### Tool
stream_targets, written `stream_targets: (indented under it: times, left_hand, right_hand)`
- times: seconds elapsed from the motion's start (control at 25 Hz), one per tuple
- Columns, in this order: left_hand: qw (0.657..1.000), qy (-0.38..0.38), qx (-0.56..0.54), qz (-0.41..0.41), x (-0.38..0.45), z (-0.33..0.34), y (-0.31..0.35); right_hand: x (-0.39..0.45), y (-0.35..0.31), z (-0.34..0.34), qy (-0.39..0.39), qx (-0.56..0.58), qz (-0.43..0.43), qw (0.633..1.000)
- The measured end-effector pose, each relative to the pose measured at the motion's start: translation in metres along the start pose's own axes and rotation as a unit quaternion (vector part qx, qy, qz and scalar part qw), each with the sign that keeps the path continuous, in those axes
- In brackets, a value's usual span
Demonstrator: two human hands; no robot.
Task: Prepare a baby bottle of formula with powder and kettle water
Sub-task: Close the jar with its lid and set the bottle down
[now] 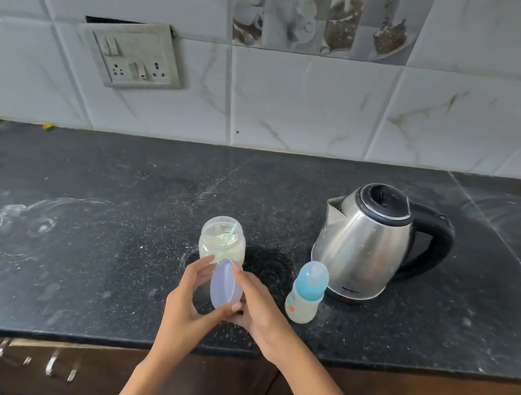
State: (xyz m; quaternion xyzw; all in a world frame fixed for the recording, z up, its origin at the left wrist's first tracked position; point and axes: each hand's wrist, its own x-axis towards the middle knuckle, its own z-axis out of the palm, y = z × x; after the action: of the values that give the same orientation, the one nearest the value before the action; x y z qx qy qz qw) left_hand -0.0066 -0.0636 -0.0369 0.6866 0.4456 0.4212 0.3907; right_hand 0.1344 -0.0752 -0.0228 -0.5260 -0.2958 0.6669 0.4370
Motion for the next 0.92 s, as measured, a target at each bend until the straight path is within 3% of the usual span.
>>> stream_targets:
  times: [0.12, 0.2, 0.28, 0.44, 0.92]
  left_hand:
    - [0.998, 0.064, 0.016, 0.002, 0.008, -0.001, 0.002]
    - [0.992, 0.117, 0.045, -0.012, 0.022, -0.006, -0.002]
    - [0.99, 0.113, 0.063, -0.053, 0.039, -0.007, -0.011]
    - [0.991, 0.069, 0.055, -0.099, 0.064, 0.003, -0.022]
    - [0.992, 0.089, -0.016, -0.09, 0.068, -0.001, -0.027]
  right_hand:
    - [0.0, -0.012, 0.0, 0.104, 0.011, -0.096, 0.99]
    - [0.007, -0.024, -0.002, 0.181, -0.083, -0.21, 0.957]
    - [0.02, -0.038, -0.004, 0.214, -0.22, -0.267, 0.914]
    - [0.048, -0.058, 0.0, 0.173, -0.314, -0.235, 0.903]
    - [0.057, -0.072, 0.013, 0.026, -0.516, -0.201, 0.832]
